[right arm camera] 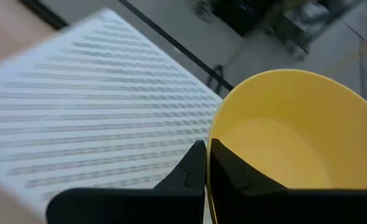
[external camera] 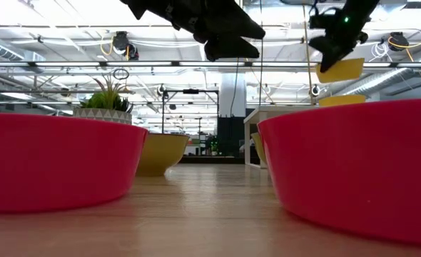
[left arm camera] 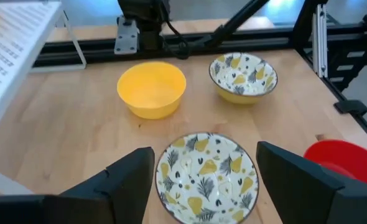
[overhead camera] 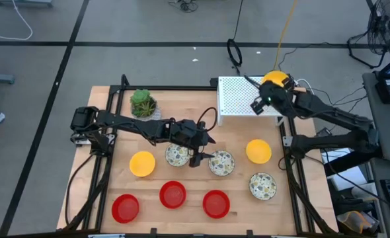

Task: Pick & Place Mini bowls
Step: Stack the yellow bowl on the yellow bowl on the shelf

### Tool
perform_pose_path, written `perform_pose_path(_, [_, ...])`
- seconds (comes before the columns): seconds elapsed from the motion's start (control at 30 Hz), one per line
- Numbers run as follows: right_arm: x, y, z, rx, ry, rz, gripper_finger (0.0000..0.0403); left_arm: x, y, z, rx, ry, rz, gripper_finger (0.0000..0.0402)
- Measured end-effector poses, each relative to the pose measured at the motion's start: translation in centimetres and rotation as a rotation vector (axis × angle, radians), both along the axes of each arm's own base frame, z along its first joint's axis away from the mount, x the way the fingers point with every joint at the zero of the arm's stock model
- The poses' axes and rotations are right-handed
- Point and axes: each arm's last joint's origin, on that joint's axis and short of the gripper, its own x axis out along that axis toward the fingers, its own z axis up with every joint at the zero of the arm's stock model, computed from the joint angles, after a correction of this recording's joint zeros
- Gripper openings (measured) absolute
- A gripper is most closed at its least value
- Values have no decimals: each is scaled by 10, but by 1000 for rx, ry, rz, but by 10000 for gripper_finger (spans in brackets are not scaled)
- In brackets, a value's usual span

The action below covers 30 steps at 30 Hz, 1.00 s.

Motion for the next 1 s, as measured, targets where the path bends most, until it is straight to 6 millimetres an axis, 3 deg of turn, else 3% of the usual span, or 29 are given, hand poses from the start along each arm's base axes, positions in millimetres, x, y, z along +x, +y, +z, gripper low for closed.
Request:
perform_pose_path(0.43, [-6,-47,-14,97,9,-123,0,-2,0,-4,27,48,-14,278])
perform_pose_path(1.0, [-8,-72,-23,163,-28,-148,1,-3,0,-5,27,50,-14,264])
